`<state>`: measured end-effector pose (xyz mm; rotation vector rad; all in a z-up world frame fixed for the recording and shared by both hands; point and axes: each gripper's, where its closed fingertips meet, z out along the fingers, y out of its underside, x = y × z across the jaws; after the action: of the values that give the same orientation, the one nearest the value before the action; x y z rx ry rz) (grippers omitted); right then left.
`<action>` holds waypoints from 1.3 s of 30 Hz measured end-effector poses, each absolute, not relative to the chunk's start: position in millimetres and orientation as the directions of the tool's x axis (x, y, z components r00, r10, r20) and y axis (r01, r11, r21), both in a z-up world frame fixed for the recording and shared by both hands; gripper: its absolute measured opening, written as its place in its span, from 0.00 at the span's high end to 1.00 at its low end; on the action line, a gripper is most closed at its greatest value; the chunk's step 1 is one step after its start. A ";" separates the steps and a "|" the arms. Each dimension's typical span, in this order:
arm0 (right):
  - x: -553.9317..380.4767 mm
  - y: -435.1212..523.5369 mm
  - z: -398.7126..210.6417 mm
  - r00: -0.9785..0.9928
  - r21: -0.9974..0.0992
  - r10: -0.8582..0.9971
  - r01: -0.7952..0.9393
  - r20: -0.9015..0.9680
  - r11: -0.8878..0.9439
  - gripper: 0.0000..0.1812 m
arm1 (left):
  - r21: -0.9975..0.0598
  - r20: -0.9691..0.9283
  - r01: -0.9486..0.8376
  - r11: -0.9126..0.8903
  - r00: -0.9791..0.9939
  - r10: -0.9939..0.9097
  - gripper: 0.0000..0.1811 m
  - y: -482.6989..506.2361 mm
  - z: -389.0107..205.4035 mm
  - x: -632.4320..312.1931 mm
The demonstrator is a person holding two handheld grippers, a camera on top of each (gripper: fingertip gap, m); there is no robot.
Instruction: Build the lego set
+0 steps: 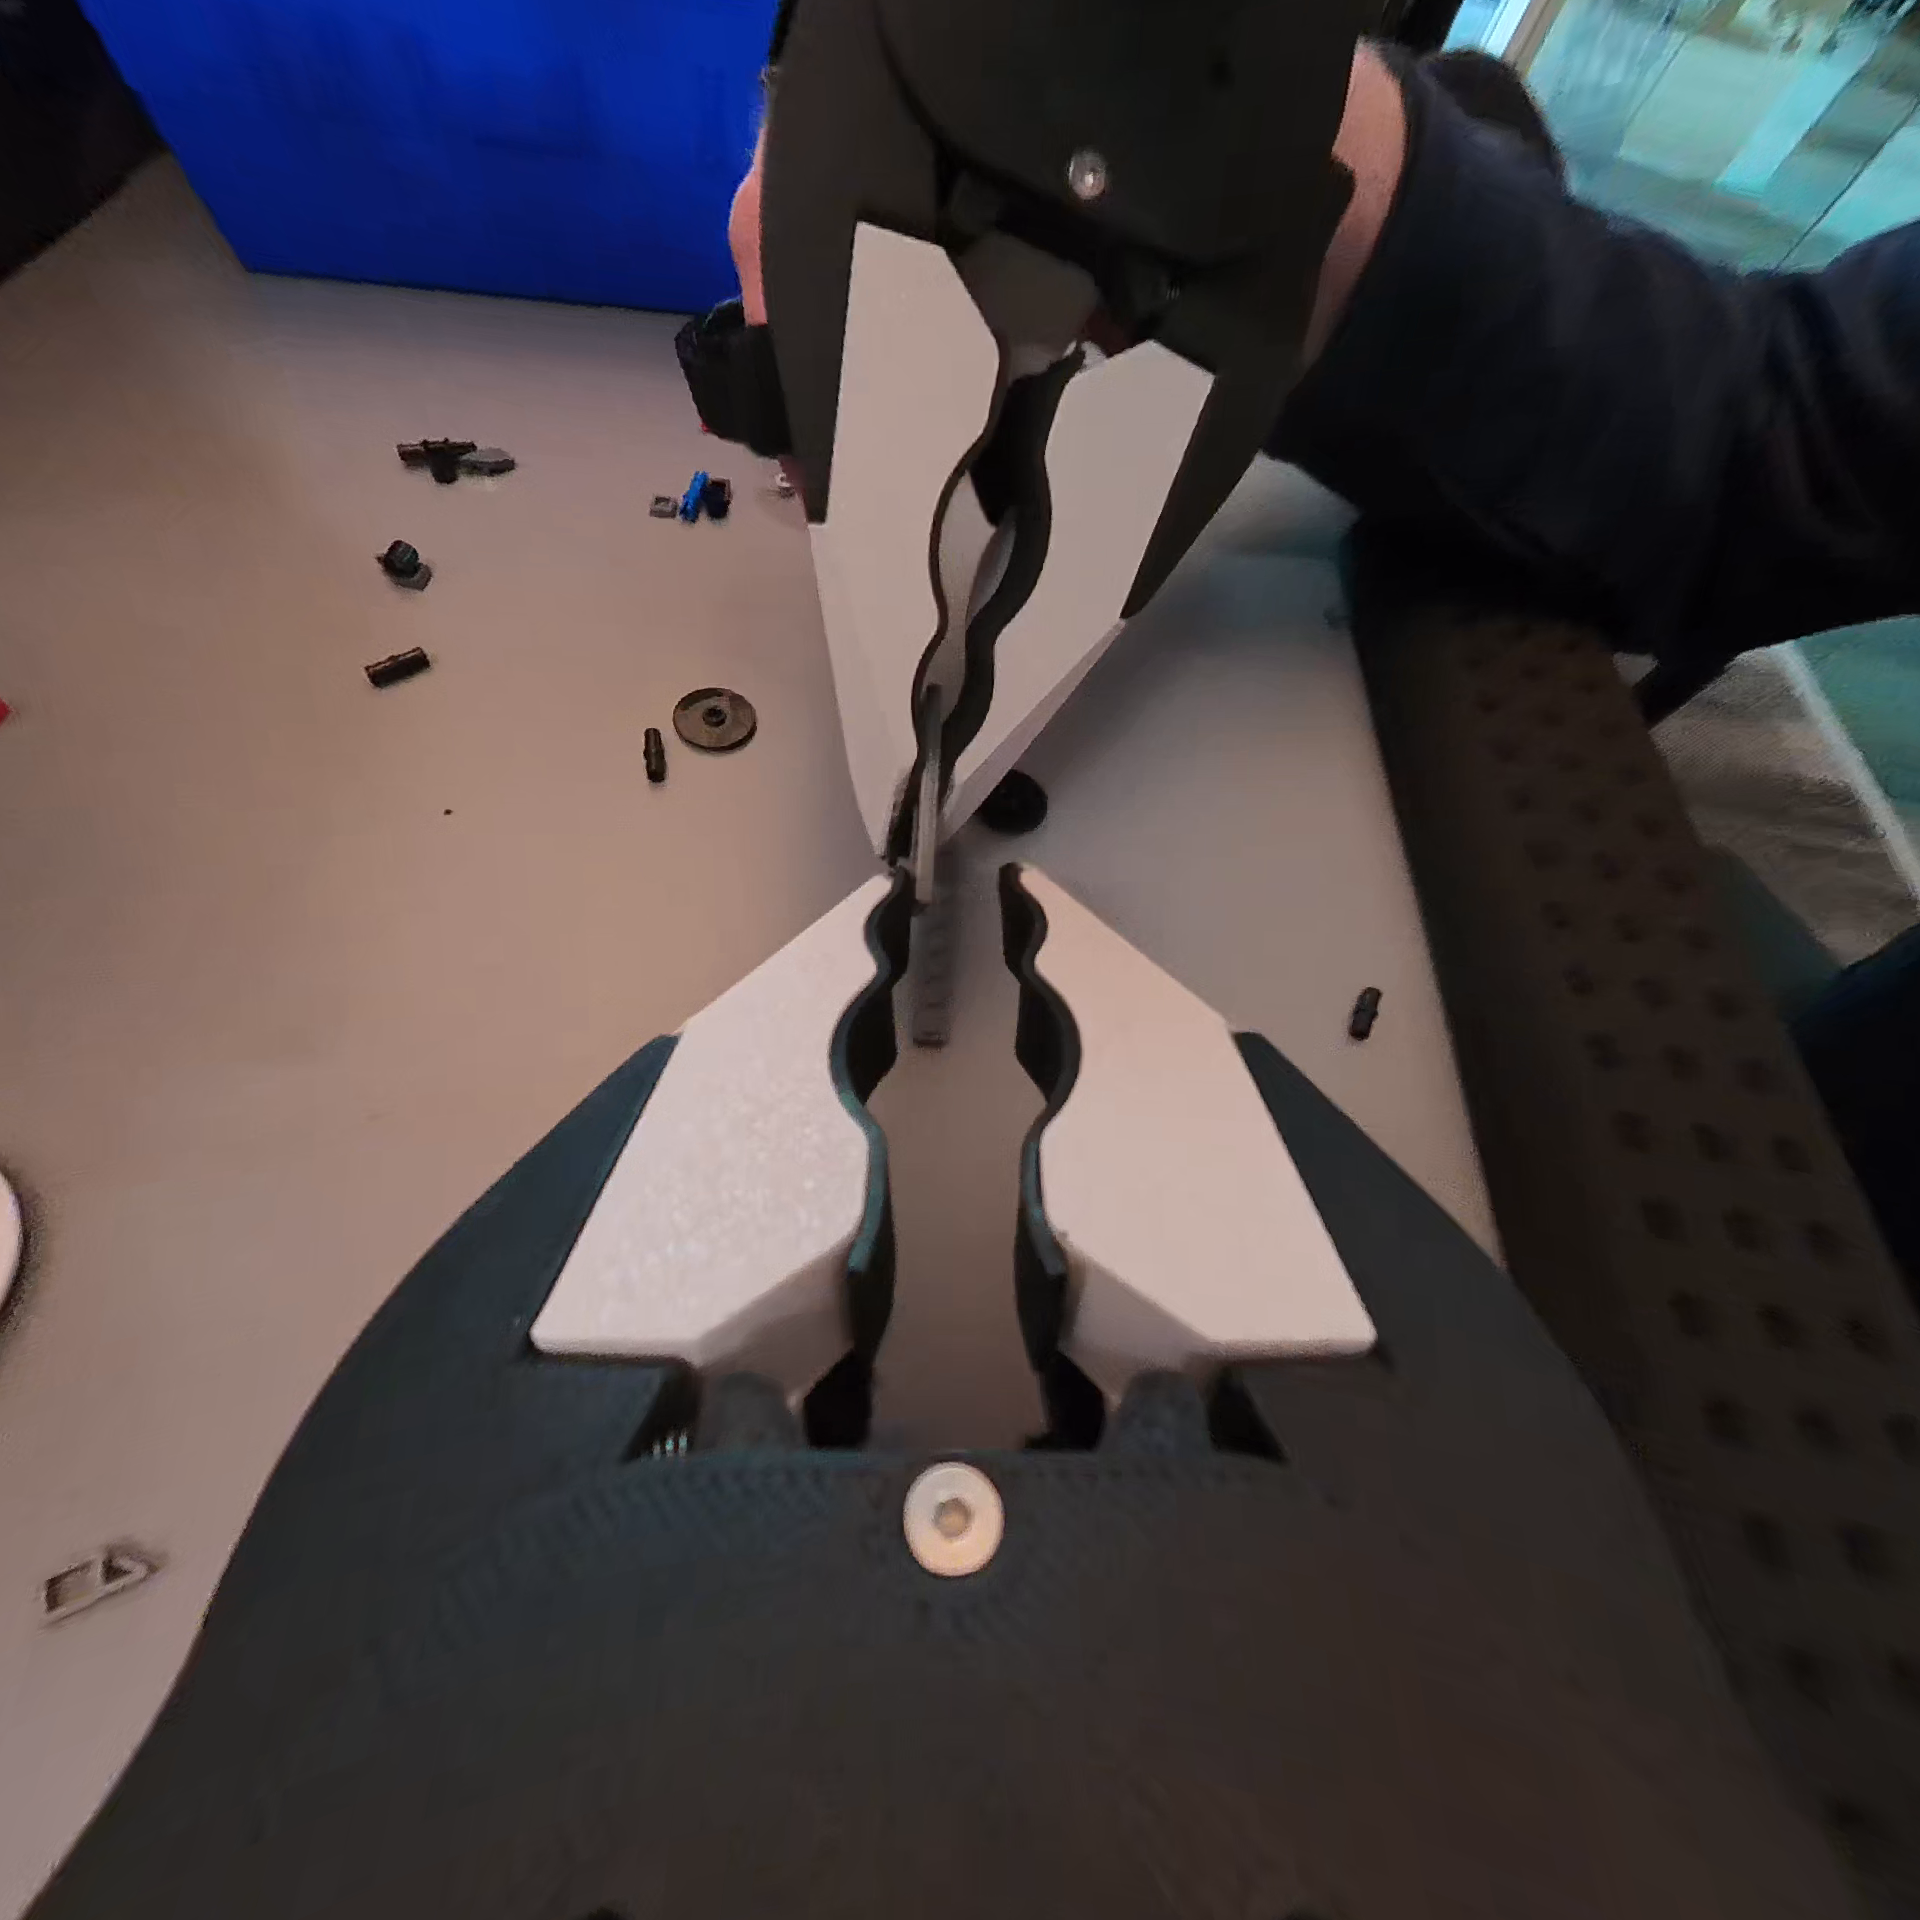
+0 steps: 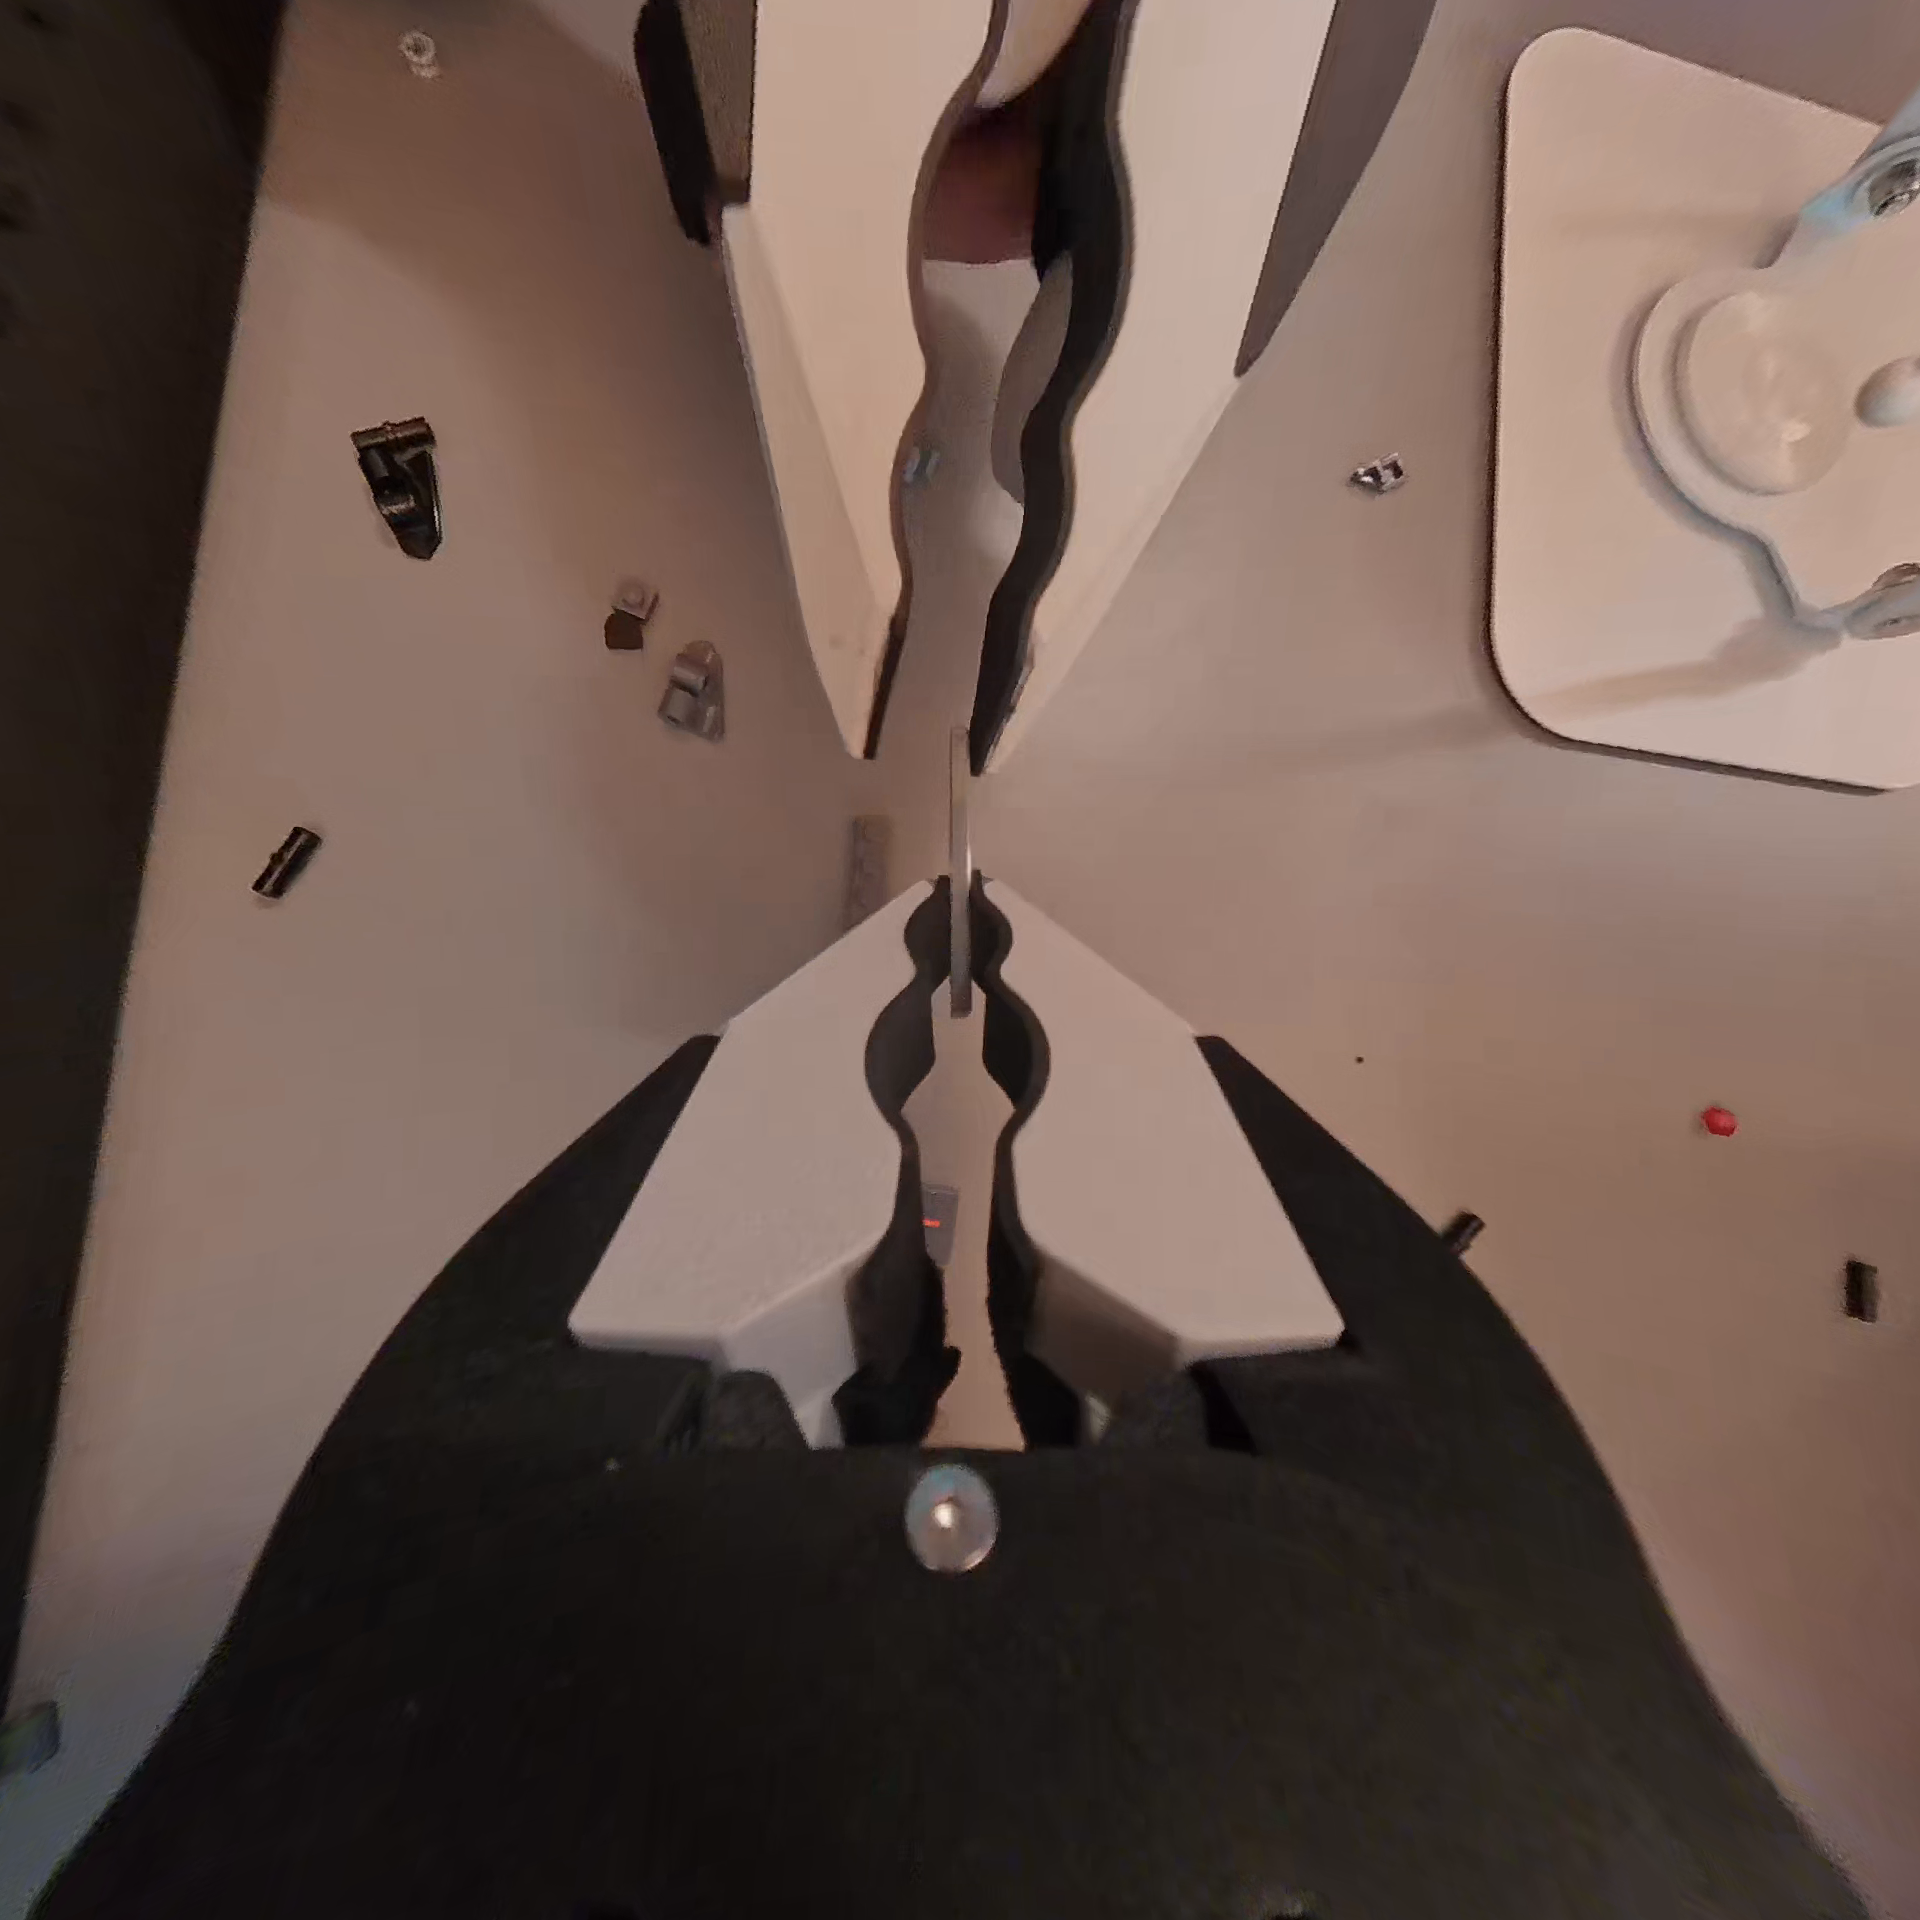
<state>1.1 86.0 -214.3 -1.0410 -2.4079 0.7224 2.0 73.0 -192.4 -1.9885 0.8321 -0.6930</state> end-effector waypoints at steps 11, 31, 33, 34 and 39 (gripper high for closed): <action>-8.4 86.0 -201.9 -0.612 -0.598 0.722 0.459 0.324 0.657 0.92 | -0.866 0.306 -0.132 -0.482 0.622 -0.721 0.99 77.2 -179.0 -7.5; -18.1 90.3 -191.1 -0.558 -0.458 0.600 0.388 0.574 0.800 0.97 | -0.787 0.540 0.053 -0.615 0.541 -0.645 0.99 76.1 -176.4 -15.3; -17.3 89.4 -191.8 -0.563 -0.477 0.617 0.395 0.549 0.785 0.97 | -0.788 0.539 0.052 -0.614 0.540 -0.646 0.99 75.9 -176.3 -15.1; -16.7 89.5 -193.0 -0.566 -0.484 0.628 0.405 0.533 0.776 0.97 | -0.792 0.530 0.045 -0.609 0.545 -0.649 0.99 76.2 -176.9 -14.8; -6.3 94.0 -212.5 -0.601 -0.473 0.685 0.502 0.411 0.724 0.97 | -0.825 0.379 -0.115 -0.554 0.615 -0.692 0.95 78.5 -190.5 -11.5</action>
<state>-6.3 94.0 -212.5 -0.8979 -2.3471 0.4166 -11.5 78.5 -190.5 -2.0344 0.6340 -0.9110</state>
